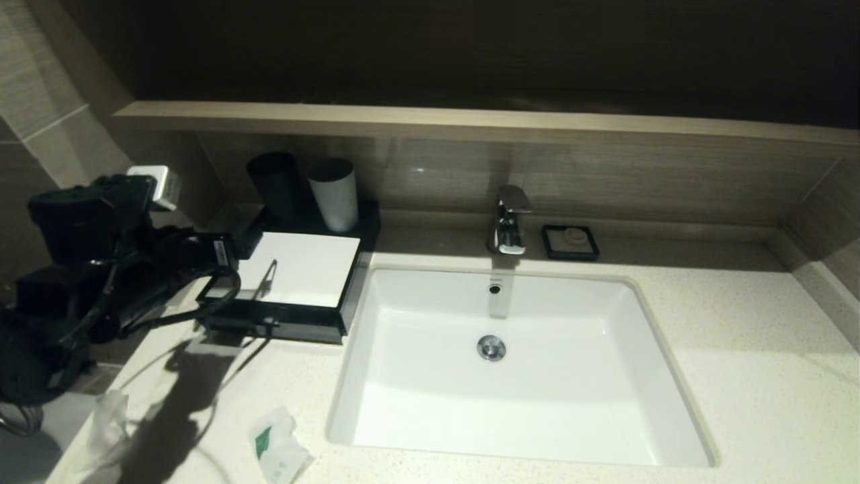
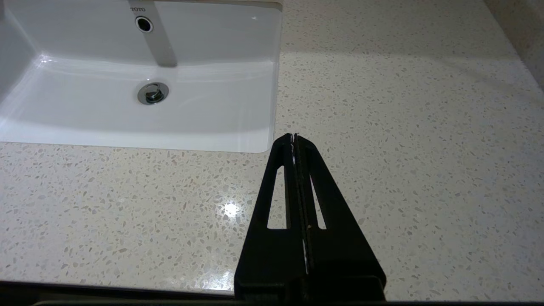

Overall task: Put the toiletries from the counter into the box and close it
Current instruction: Open the drawer

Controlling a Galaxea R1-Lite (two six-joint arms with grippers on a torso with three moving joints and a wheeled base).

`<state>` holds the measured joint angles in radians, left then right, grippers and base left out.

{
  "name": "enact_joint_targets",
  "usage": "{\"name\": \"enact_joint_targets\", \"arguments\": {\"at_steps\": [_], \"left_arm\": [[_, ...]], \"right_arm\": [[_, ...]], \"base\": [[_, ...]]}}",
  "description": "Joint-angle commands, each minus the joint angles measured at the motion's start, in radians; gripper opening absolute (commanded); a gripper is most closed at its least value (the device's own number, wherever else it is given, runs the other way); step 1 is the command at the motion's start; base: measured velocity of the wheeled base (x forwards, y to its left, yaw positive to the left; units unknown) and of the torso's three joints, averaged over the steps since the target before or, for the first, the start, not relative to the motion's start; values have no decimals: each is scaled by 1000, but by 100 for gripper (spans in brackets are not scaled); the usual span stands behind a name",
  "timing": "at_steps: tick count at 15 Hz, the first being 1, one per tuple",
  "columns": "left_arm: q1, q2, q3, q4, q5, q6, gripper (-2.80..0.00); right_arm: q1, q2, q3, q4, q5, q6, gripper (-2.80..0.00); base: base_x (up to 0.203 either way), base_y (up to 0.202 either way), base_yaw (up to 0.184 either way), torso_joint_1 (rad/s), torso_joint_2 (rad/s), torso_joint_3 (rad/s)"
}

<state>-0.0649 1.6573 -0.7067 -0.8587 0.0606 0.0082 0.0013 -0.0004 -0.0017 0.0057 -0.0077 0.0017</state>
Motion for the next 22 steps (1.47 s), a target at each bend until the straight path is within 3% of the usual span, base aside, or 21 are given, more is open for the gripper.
{"name": "enact_joint_targets", "arguments": {"at_steps": [1,7,10,12,16,22], "left_arm": [[0,-108,66,-2,1,0,-280],[1,-269,191,66,1,-5,-280],[1,-391,195,277,1,-34,-280],[-1,-428,188,404,-32,-95,-280],[-14,-437,244,412,-183,-108,-280],[-57,-326,233,406,-185,-135,-280]], "right_arm": [[0,0,0,0,0,0,-280],[0,0,0,0,0,0,-280],[0,0,0,0,0,0,-280],[0,0,0,0,0,0,-280],[0,0,0,0,0,0,-280],[0,0,0,0,0,0,-280]], "base": [[0,0,0,0,0,0],[0,0,0,0,0,0],[0,0,0,0,0,0],[0,0,0,0,0,0],[0,0,0,0,0,0],[0,0,0,0,0,0]]}}
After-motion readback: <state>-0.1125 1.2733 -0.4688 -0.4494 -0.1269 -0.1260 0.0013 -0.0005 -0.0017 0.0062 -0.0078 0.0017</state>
